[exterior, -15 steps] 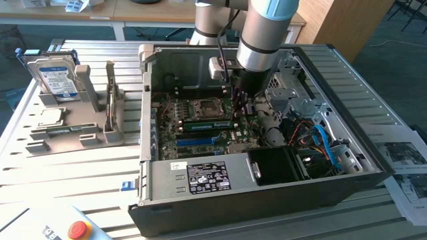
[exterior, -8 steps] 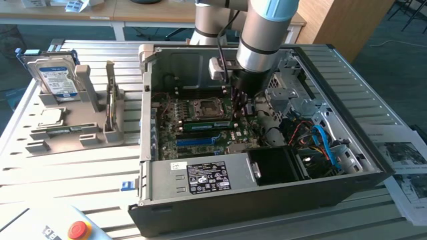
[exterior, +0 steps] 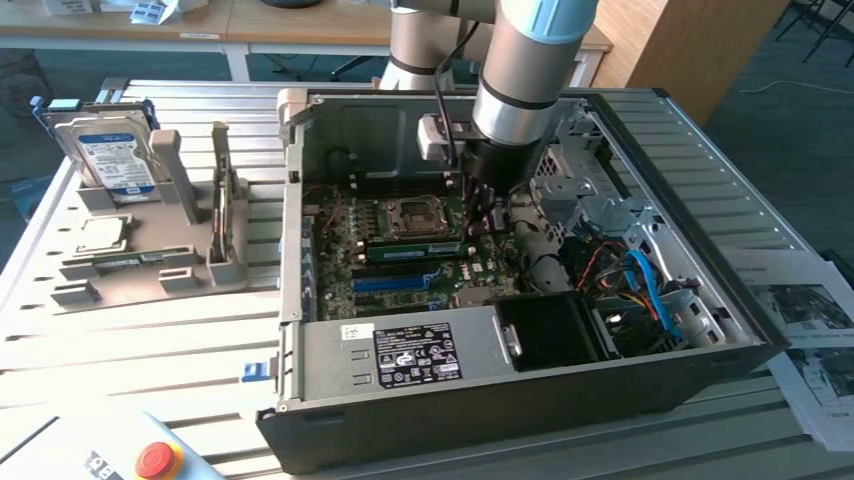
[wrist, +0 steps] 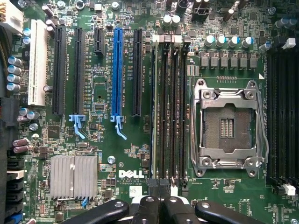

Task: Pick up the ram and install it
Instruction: 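Press down the ram until it locks into place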

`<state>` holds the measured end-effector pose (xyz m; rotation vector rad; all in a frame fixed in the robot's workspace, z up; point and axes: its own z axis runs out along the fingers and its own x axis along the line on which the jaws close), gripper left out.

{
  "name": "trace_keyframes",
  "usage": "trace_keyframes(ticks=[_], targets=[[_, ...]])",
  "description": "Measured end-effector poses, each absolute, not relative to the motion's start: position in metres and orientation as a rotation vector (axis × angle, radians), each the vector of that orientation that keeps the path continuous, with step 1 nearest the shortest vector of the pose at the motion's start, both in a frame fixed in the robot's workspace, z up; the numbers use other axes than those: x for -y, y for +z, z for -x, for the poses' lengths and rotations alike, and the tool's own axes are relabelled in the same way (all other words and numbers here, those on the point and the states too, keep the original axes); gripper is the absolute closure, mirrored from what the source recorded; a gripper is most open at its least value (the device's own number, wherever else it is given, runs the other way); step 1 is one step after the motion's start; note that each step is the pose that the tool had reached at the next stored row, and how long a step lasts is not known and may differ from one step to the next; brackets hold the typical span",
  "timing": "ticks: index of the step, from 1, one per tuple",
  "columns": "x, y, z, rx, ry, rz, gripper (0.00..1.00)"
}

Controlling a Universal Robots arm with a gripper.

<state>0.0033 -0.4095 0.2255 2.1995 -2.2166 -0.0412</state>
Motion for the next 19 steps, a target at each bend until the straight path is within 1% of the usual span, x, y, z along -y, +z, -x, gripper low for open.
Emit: trace_keyframes(ticks=[19], targets=[[0.4095, 0.2238, -0.0033, 2.217, -0.040, -2.200, 0.90]])
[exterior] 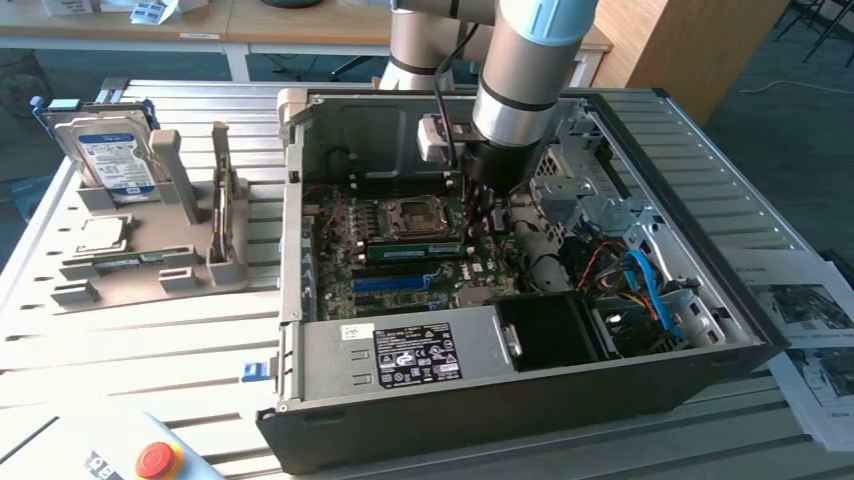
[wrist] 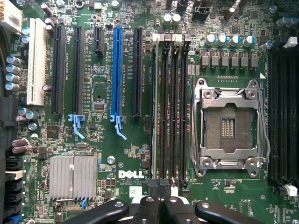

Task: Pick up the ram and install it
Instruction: 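Press down the ram until it locks into place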

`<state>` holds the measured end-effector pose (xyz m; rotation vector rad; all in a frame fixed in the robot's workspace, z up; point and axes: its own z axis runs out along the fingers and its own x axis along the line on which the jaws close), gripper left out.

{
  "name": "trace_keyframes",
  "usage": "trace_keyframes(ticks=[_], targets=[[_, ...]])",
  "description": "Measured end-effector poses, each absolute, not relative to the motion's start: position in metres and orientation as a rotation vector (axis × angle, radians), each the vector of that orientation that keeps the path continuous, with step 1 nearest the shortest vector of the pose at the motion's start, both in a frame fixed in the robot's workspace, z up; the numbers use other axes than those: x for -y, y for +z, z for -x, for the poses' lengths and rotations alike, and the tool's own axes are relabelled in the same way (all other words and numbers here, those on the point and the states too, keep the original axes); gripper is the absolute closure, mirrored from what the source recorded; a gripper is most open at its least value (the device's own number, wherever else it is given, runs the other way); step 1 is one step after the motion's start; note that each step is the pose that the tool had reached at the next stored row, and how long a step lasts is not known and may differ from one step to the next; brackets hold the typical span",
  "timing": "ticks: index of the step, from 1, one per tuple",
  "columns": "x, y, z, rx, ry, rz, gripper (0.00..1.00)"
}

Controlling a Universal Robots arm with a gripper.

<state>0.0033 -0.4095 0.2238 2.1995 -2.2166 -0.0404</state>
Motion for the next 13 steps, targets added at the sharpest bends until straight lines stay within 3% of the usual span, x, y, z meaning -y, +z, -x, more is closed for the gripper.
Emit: trace_keyframes(ticks=[13], targets=[[0.4095, 0.2232, -0.0033, 2.217, -0.040, -2.200, 0.90]])
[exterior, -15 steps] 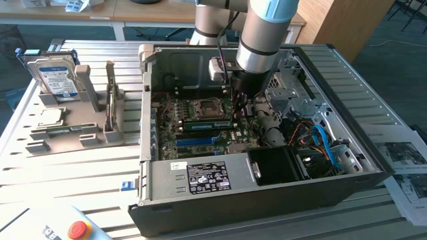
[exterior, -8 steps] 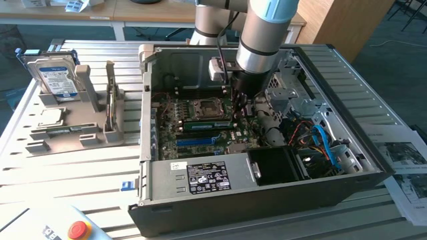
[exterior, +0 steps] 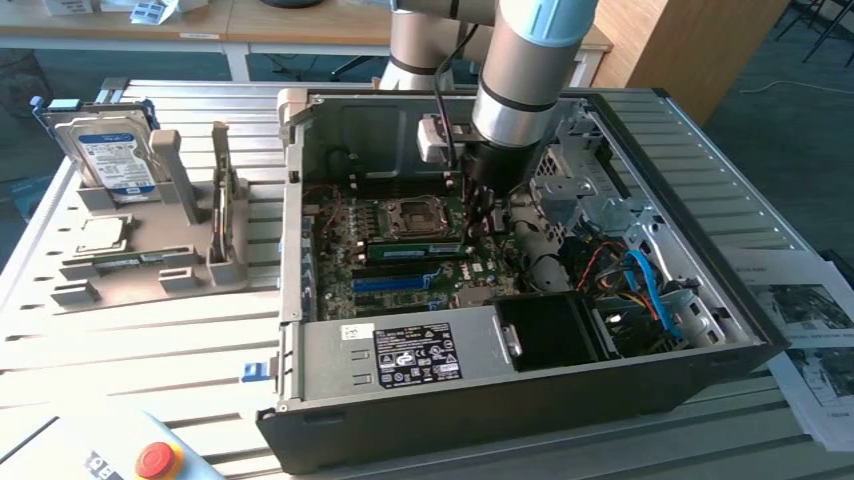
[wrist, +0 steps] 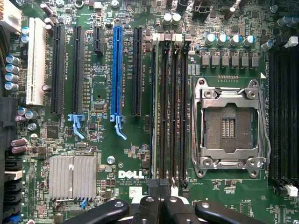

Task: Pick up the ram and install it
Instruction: 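Press down the ram until it locks into place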

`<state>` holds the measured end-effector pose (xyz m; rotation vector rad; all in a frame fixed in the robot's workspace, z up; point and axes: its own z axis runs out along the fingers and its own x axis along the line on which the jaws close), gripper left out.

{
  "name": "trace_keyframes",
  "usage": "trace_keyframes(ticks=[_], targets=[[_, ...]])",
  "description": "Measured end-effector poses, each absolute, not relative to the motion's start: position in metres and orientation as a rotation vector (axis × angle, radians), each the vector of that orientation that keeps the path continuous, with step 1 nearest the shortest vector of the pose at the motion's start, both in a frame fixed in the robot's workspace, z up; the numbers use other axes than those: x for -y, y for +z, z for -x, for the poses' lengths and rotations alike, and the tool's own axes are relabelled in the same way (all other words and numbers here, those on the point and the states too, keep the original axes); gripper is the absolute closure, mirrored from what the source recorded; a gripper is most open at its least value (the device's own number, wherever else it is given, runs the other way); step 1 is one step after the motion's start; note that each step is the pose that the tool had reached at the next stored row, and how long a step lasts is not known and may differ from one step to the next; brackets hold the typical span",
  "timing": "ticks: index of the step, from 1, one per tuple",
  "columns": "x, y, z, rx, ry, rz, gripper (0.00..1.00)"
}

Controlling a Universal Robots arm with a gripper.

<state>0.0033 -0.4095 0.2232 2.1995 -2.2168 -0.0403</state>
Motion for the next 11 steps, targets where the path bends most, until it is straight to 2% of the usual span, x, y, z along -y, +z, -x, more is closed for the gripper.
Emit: trace_keyframes(ticks=[11], targets=[[0.410, 0.234, -0.003, 2.217, -0.040, -2.200, 0.90]])
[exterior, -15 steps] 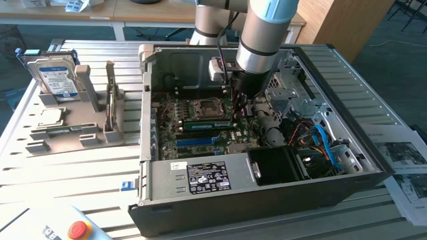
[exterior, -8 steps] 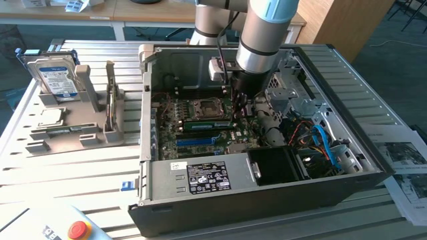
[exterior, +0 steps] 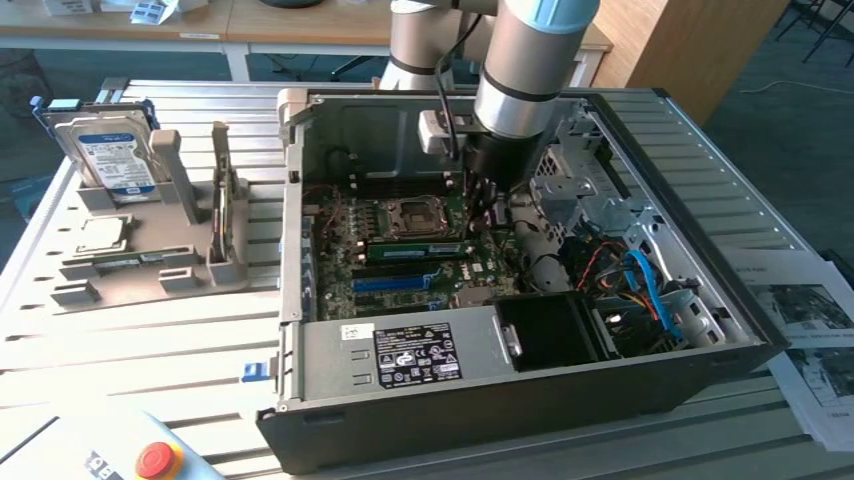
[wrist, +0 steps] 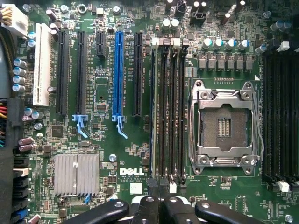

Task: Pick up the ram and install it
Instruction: 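Press down the ram until it locks into place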

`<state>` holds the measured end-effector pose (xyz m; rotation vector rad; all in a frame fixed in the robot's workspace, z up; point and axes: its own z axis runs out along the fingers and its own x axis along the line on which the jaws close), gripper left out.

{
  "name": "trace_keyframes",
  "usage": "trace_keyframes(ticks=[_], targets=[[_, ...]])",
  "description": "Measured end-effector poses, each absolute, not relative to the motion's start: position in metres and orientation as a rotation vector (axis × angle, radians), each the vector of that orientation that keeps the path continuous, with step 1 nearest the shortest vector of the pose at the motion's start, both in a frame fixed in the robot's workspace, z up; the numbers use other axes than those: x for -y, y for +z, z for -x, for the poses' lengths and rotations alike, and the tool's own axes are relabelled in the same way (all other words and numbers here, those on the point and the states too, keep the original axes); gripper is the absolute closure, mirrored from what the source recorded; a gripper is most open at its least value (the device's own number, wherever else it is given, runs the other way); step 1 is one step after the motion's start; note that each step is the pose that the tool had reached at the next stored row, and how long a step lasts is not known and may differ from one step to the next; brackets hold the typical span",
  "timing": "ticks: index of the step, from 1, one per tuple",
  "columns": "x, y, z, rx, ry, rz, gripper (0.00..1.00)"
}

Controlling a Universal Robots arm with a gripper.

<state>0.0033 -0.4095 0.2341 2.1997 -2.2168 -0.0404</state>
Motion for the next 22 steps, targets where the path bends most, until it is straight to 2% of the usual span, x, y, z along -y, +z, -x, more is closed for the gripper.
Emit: trace_keyframes(ticks=[22], targets=[[0.408, 0.234, 0.048, 2.219, -0.031, -2.202, 0.90]])
